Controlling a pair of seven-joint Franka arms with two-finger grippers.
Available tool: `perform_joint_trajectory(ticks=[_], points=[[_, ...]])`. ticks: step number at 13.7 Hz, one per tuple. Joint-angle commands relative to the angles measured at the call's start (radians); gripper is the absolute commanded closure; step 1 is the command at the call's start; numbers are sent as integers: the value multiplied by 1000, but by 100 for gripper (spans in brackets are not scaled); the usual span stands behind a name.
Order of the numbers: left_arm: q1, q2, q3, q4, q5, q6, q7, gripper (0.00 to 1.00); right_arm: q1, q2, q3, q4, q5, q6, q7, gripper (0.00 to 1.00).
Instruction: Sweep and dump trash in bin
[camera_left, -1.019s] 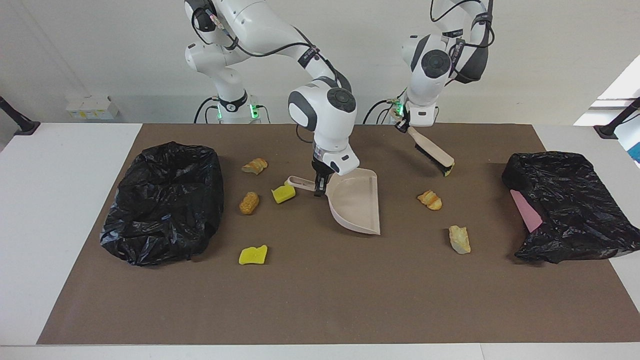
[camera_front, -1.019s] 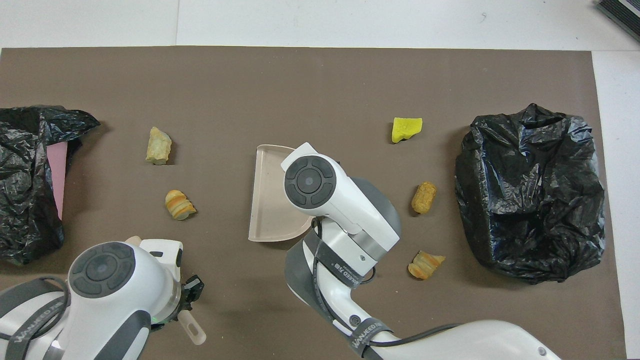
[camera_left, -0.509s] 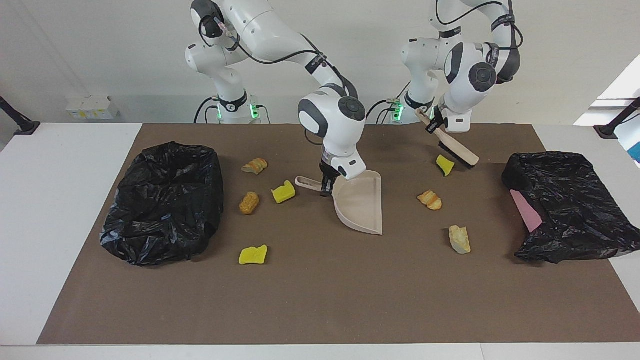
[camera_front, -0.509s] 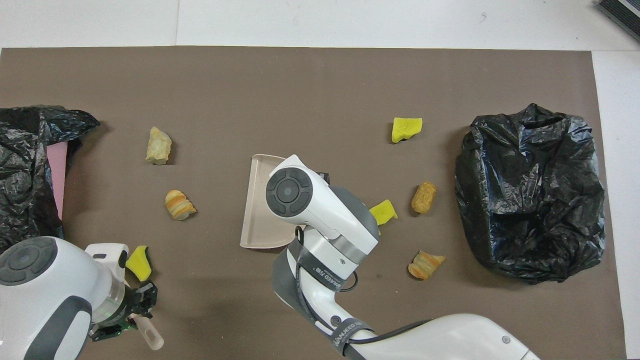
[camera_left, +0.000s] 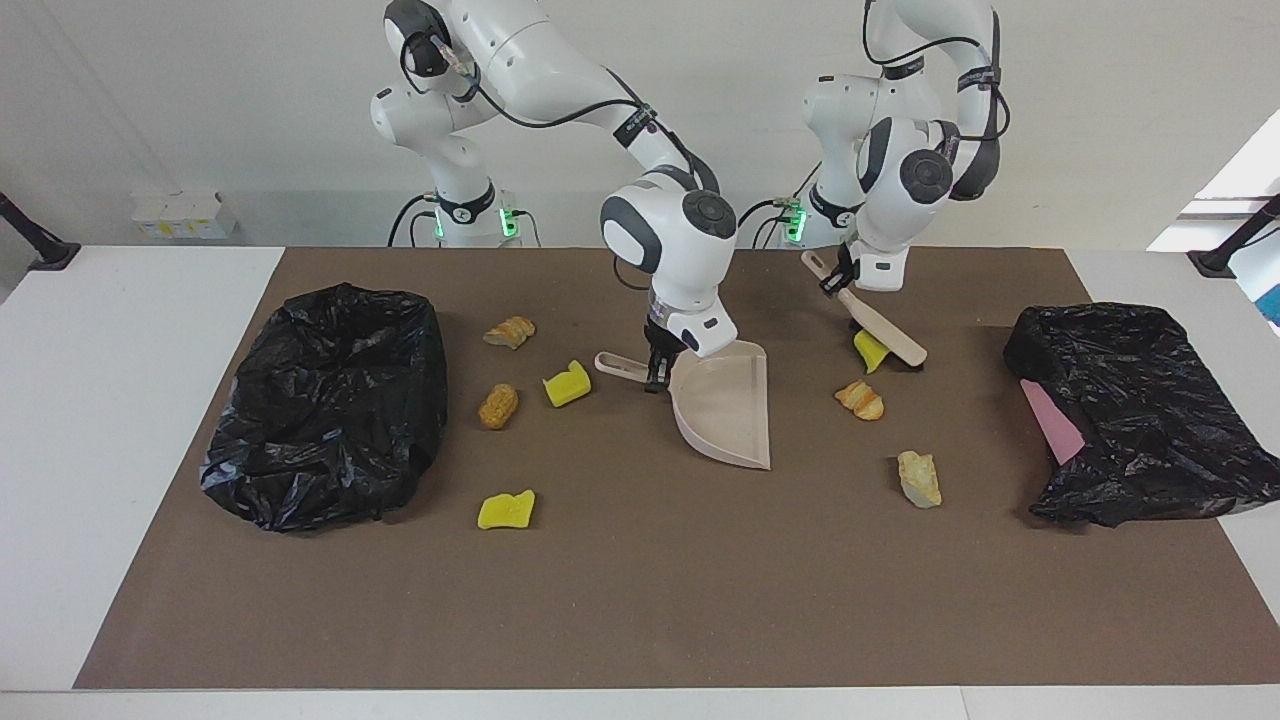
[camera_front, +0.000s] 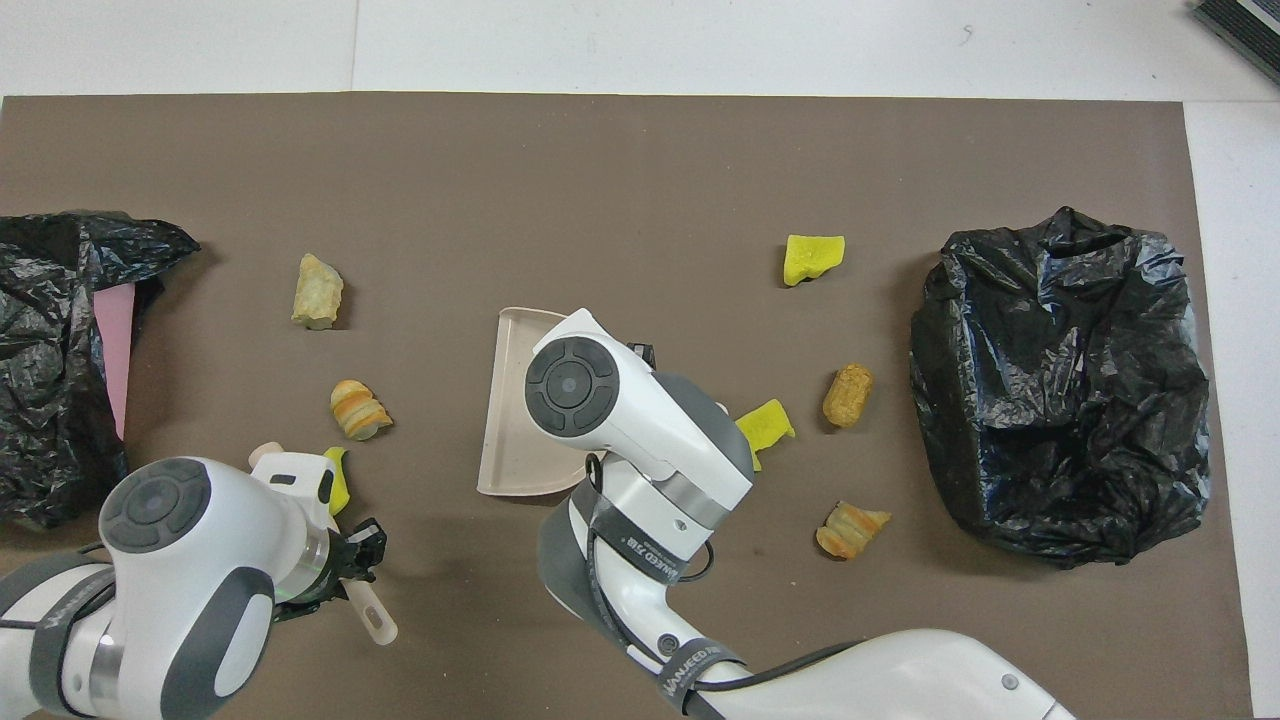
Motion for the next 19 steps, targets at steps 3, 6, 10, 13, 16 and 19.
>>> perform_joint_trajectory(ticks=[3, 6, 10, 13, 16, 19], points=[[-70, 213, 3, 246, -14, -6, 45, 100, 0, 6, 4, 16, -33, -7, 18, 100], [-77, 267, 0, 316, -14, 1, 212, 100, 2, 6, 4, 16, -37, -7, 19, 100], [-110, 269, -1, 314, -36, 38, 558, 100, 2, 6, 4, 16, -38, -9, 21, 100], [-110, 267, 2, 314, -110, 21, 908, 100, 2, 5, 4, 16, -38, -7, 22, 100], [-97, 265, 6, 340, -112, 3, 1140, 100, 3, 6, 4, 14, -38, -7, 34, 100], [-68, 270, 16, 455, -98, -122, 1138, 100, 3, 6, 4, 16, -38, -7, 36, 100]])
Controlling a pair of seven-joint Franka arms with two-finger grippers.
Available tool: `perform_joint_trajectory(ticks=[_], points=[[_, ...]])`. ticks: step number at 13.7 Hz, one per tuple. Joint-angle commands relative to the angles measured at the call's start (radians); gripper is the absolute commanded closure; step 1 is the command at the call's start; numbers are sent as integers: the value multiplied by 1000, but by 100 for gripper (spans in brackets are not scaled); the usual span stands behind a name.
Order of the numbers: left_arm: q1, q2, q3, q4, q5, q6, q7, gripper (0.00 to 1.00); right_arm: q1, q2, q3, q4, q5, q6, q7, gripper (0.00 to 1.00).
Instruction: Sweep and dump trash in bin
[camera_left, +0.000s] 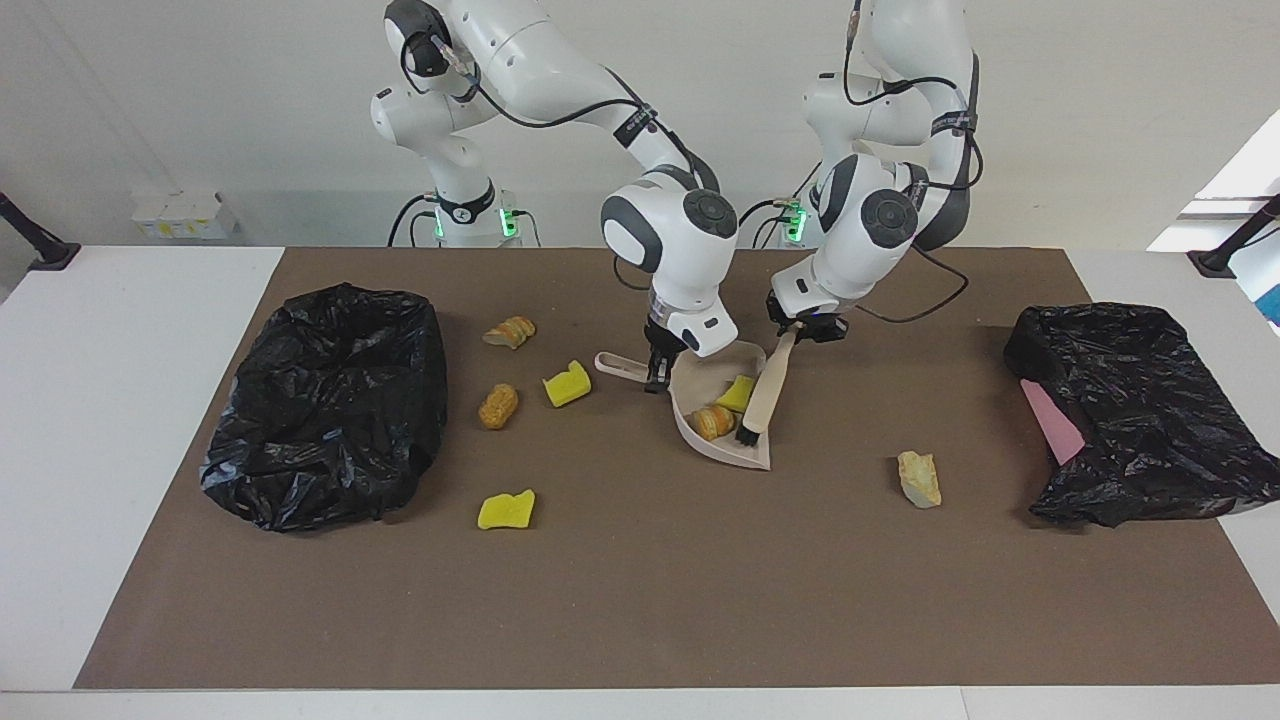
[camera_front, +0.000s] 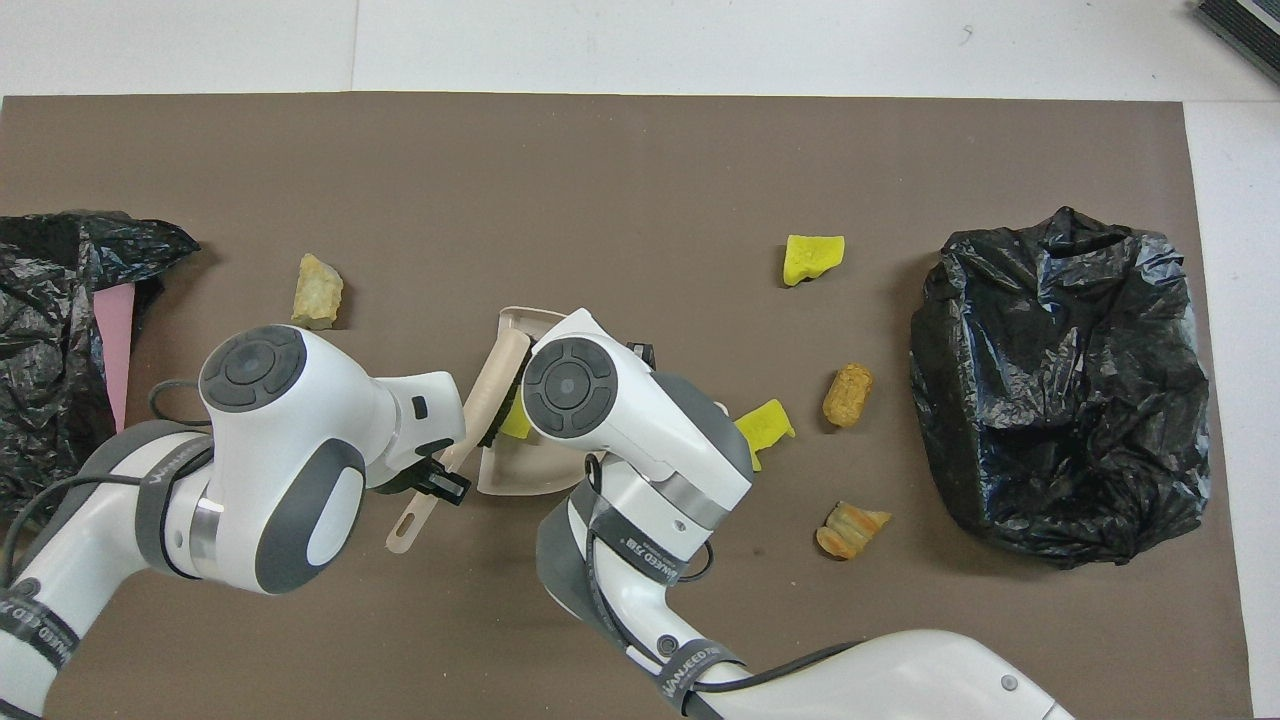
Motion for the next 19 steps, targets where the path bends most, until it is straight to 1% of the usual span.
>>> perform_joint_trajectory(ticks=[1, 2, 4, 7, 9, 11, 13, 15, 17, 18, 19], points=[[70, 11, 11, 126, 1, -125, 31, 100, 1, 5, 5, 13, -34, -6, 33, 100], [104, 32, 11, 172, 15, -161, 34, 100, 1, 6, 5, 14, -36, -4, 33, 100], [142, 72, 11, 252, 110, -192, 32, 100, 0, 6, 5, 13, -36, -3, 33, 100], [226, 121, 13, 319, 213, -169, 29, 100, 0, 8, 5, 13, -49, -1, 33, 100], [280, 166, 11, 373, 289, -129, 31, 100, 0, 8, 5, 13, -49, 0, 33, 100], [314, 216, 11, 408, 389, -62, 31, 100, 0, 8, 5, 11, -51, 12, 33, 100], [360, 272, 11, 434, 443, 14, 32, 100, 0, 8, 5, 11, -51, 14, 32, 100], [388, 310, 9, 432, 443, 73, 34, 100, 0, 9, 5, 7, -53, 20, 28, 100], [374, 307, 8, 410, 434, 65, 34, 100, 0, 9, 5, 5, -56, 20, 25, 100], [371, 293, 5, 371, 431, 66, 35, 100, -2, 9, 5, 4, -63, 22, 25, 100], [371, 260, -1, 309, 428, 83, 40, 100, -2, 8, 5, 1, -66, 22, 25, 100]])
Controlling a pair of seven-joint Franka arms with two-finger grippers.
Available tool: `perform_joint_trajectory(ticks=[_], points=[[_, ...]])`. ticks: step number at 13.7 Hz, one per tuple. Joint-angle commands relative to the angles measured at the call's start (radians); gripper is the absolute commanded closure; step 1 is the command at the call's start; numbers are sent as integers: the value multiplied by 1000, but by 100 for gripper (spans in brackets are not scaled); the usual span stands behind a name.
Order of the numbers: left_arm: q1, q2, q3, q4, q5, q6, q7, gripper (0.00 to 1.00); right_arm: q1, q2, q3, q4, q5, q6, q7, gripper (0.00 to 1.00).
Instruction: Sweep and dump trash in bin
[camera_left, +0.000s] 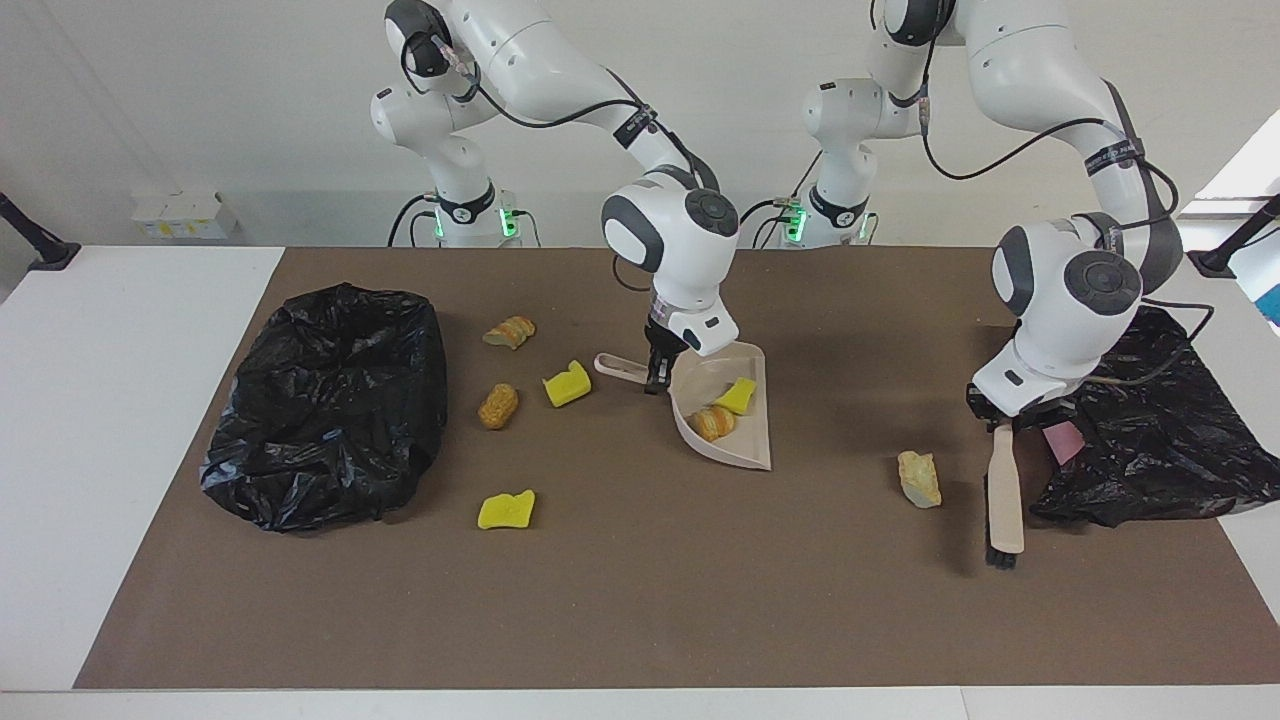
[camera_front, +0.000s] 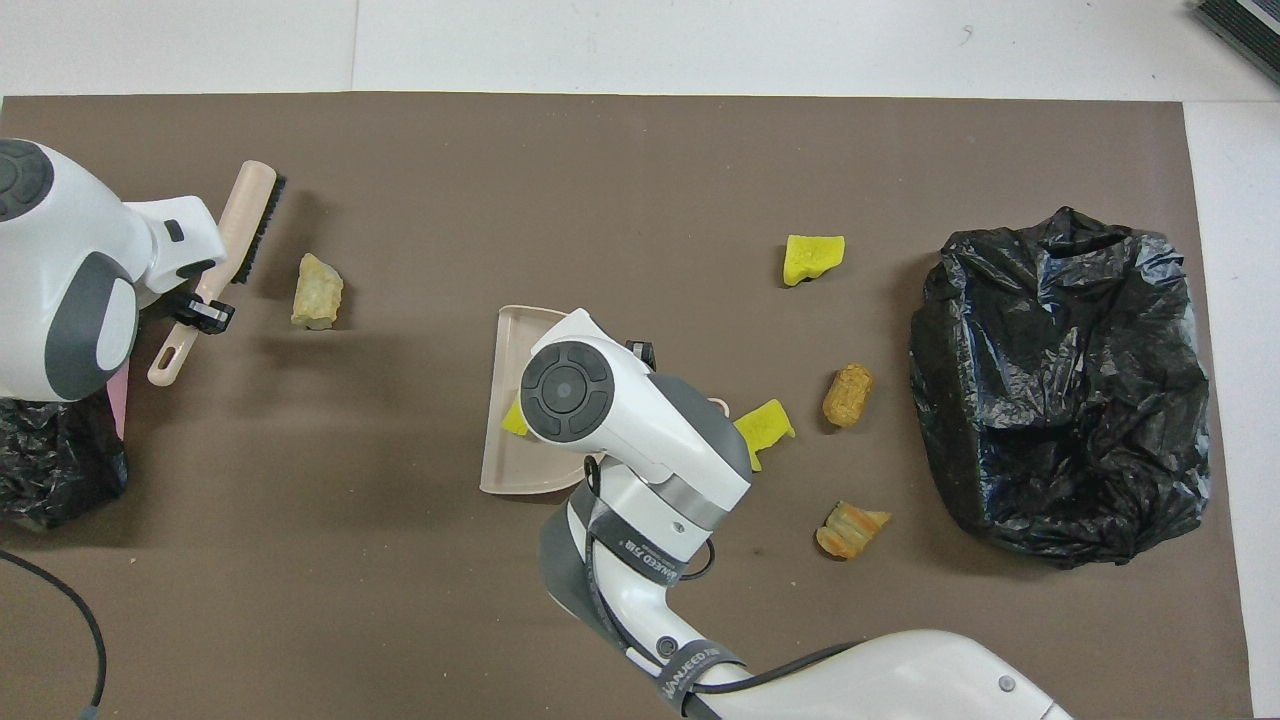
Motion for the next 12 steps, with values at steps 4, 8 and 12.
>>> perform_joint_trajectory(ticks=[4, 8, 12], points=[[-85, -133, -33, -217, -79, -45, 54, 100, -3, 5, 5, -3, -45, 15, 22, 100], [-200, -200, -33, -328, -245, -45, 93, 100, -5, 5, 5, -4, -47, 15, 4, 100], [-355, -268, -30, -413, -461, -66, 59, 100, -5, 5, 5, -4, -47, 15, 4, 100]])
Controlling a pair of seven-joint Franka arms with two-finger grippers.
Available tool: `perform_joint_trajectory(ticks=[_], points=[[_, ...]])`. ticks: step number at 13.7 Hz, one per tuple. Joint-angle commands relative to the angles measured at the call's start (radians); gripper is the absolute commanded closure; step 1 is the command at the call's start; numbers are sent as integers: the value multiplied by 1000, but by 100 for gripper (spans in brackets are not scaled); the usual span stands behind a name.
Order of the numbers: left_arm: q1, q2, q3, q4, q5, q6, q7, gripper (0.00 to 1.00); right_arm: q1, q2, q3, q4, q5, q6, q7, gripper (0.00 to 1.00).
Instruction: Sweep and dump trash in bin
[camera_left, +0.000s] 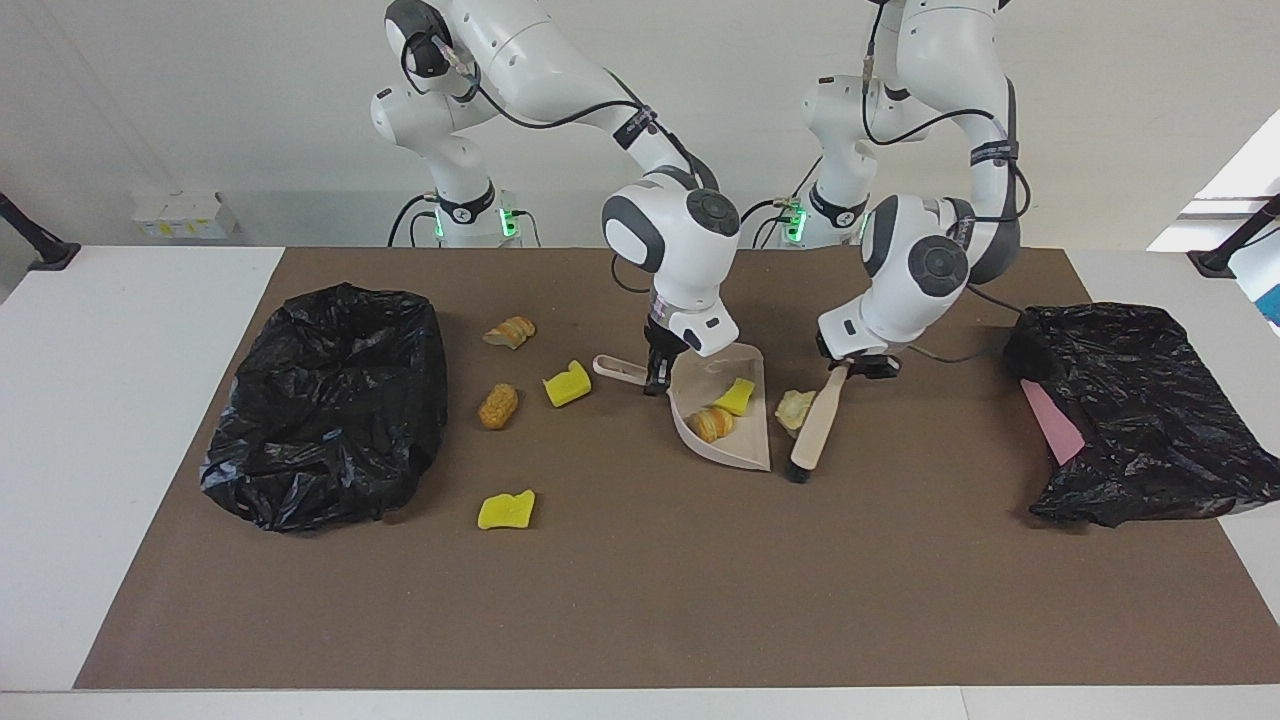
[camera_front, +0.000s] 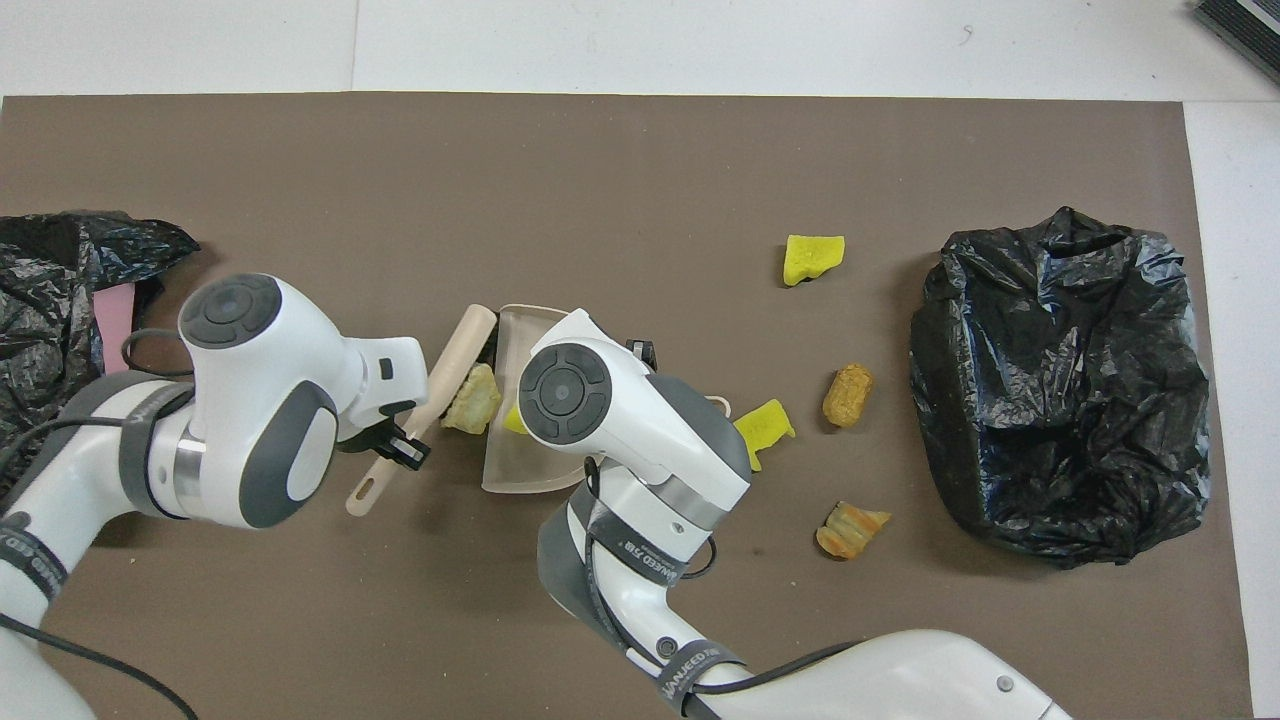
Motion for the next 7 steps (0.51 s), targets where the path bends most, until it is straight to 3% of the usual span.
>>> perform_joint_trajectory(ticks=[1, 3, 7], points=[[-87, -65, 17, -63, -133, -33, -30, 100, -5, 4, 4, -3, -33, 15, 4, 100], [-109, -63, 17, -52, -210, -40, -108, 100, -5, 4, 4, -2, -34, 15, 4, 100], [-69, -55, 32, -9, -211, -66, -154, 100, -10, 7, 4, 0, -36, 45, -15, 100]])
